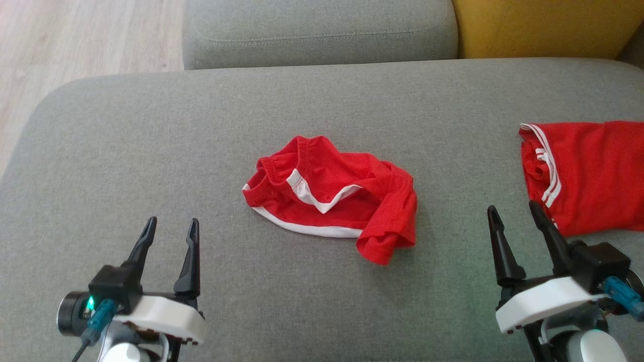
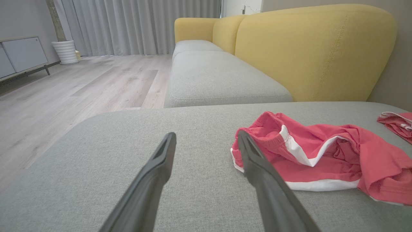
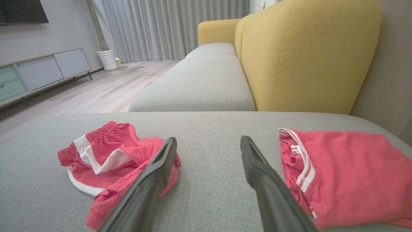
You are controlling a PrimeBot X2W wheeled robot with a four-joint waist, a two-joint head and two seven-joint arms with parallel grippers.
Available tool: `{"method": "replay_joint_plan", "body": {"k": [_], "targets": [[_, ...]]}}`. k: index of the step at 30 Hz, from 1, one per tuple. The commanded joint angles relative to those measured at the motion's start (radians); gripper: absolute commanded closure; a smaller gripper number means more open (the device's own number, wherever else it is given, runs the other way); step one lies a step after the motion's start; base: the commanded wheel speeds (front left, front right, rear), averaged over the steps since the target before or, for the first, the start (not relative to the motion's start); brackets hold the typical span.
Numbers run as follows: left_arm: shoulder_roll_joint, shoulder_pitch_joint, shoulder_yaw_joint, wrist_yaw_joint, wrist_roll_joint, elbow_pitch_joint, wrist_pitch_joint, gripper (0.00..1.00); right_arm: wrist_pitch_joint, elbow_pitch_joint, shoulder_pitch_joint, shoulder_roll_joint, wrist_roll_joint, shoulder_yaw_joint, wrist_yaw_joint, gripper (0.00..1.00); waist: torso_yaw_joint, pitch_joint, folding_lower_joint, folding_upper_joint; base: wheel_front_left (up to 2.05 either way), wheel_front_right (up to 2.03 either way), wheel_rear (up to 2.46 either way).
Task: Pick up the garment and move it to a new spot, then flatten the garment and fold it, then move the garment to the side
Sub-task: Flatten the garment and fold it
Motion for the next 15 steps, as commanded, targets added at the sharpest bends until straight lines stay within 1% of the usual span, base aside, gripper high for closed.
{"method": "replay_joint_plan", "body": {"k": [1,4,7,10,15], "targets": [[0.022,-0.048,0.032,0.006,0.001,-0.034,-0.012,0.0,-0.001,-0.039,-0.034,-0.004,0.0,0.024,-0.001,0.0,0.0,0.001,0.0,-0.0001,0.0,0.0,0.0],[0.023,-0.051,0.03,0.006,0.0,-0.034,-0.013,0.0,0.001,-0.039,-0.036,-0.004,-0.002,0.029,-0.001,0.0,0.002,0.005,0.0,-0.0001,0.0,0.0,0.0],[0.022,-0.06,0.026,0.005,0.0,-0.036,-0.015,0.0,0.012,-0.033,-0.041,-0.004,-0.011,0.059,-0.001,0.0,0.009,0.017,0.0,-0.0001,0.0,0.0,0.0],[0.02,-0.08,0.019,0.0,0.001,-0.038,-0.017,0.0,0.028,-0.01,-0.053,-0.004,-0.027,0.112,-0.001,0.0,0.024,0.04,0.0,-0.0001,0.0,0.0,0.0],[0.008,-0.126,0.004,-0.013,0.004,-0.031,-0.024,0.0,0.044,0.061,-0.082,-0.006,-0.051,0.214,-0.001,0.0,0.056,0.084,0.0,-0.0001,0.0,0.0,0.0]]}}
